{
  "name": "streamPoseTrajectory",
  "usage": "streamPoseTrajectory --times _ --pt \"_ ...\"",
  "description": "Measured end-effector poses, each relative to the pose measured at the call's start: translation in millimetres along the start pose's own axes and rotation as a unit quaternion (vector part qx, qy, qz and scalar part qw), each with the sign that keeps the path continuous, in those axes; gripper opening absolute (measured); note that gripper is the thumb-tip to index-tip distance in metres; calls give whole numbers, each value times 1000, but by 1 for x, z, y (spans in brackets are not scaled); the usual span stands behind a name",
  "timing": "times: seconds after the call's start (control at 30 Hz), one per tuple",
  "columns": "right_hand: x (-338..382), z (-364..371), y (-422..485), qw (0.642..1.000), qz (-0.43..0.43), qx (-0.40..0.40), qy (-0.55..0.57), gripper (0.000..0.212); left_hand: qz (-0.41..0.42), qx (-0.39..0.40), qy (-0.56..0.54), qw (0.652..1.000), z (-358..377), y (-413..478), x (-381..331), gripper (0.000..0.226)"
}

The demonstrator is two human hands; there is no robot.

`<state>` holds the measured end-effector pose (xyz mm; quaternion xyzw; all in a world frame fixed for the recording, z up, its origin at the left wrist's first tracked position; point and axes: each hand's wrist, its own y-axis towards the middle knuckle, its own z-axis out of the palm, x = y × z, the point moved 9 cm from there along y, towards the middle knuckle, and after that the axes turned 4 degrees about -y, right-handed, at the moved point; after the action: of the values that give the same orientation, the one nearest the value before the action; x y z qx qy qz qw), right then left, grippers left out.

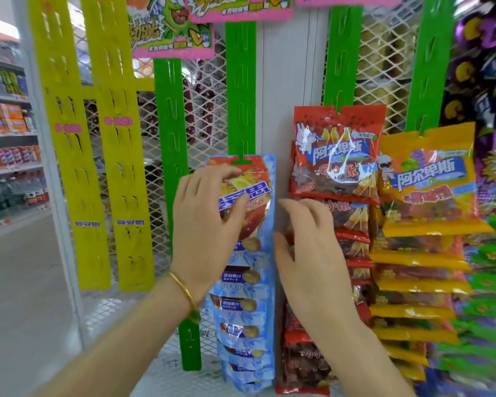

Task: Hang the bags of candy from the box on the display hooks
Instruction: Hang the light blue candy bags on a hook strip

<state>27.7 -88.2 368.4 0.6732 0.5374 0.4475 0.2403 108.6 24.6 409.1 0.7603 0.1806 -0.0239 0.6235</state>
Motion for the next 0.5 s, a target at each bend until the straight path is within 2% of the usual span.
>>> streamPoseTrajectory --times 0.07,0.1,0.2,0.27,0.33,0.4,0.5 --pt "-15 -15 -32 1000 11 -22 -5 37 9 25 -65 998 4 -47 -17 22" --pt "-30 -13 -50 1000 28 -8 6 33 10 53 -95 994 11 -75 -24 19" --pt "-94 25 -111 982 125 130 63 24 -52 193 -160 967 48 -165 -25 13" --pt "-147 72 -168 934 217 273 80 21 -129 302 -164 930 77 -231 -9 15" --pt "-202 121 -244 856 306 413 59 24 -192 387 -146 890 103 -293 16 19" --pt "-246 156 -321 791 372 483 45 26 -251 430 -130 857 120 -338 43 19" --pt "-277 186 -413 716 439 541 37 23 -332 455 -117 818 135 -371 75 19"
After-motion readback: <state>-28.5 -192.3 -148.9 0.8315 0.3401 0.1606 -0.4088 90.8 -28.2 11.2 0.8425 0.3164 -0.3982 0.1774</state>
